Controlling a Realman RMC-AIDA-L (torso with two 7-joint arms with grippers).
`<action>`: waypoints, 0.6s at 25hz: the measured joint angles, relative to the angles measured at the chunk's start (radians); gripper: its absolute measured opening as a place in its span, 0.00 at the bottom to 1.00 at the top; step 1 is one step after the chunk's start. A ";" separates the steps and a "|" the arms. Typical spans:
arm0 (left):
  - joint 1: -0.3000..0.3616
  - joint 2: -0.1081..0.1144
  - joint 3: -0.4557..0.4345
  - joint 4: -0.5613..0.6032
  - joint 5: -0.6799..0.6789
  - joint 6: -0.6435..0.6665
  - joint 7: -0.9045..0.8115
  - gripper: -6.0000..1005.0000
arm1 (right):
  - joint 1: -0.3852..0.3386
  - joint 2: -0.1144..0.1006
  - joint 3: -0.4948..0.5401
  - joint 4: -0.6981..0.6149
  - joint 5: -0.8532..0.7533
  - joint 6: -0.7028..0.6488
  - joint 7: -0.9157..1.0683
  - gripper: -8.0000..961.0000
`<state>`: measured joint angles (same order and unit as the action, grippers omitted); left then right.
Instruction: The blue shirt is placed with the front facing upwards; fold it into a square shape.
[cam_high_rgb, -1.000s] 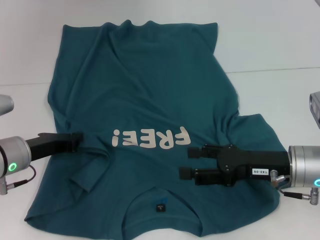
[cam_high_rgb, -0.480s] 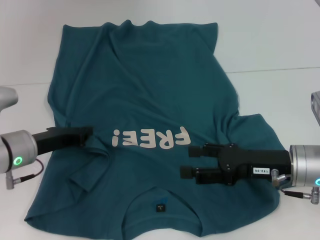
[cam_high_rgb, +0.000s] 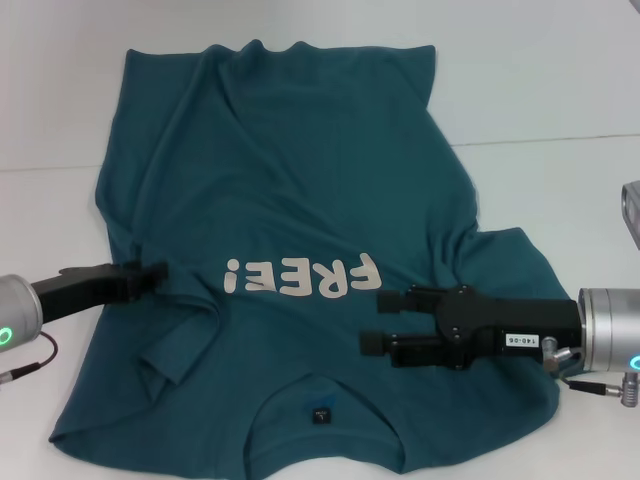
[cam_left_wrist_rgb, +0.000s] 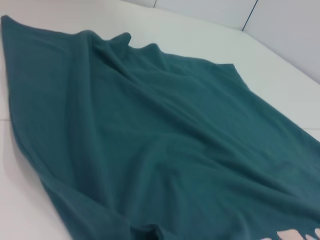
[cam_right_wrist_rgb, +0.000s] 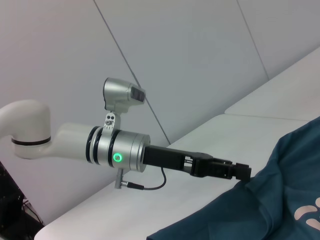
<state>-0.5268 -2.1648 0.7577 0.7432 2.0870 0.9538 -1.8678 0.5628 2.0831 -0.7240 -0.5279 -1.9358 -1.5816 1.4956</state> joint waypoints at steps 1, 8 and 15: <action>0.001 0.000 0.001 0.001 0.002 0.000 0.000 0.19 | 0.001 0.000 0.000 0.000 0.000 0.000 0.000 0.92; -0.004 -0.002 0.003 -0.006 0.006 -0.005 0.008 0.52 | 0.003 0.000 0.000 0.000 0.000 0.000 0.000 0.92; -0.005 -0.001 0.006 -0.008 0.011 -0.023 0.025 0.52 | 0.000 0.000 0.000 0.000 0.000 0.000 0.000 0.92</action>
<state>-0.5316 -2.1661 0.7637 0.7348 2.0984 0.9309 -1.8424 0.5630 2.0831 -0.7240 -0.5277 -1.9358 -1.5815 1.4956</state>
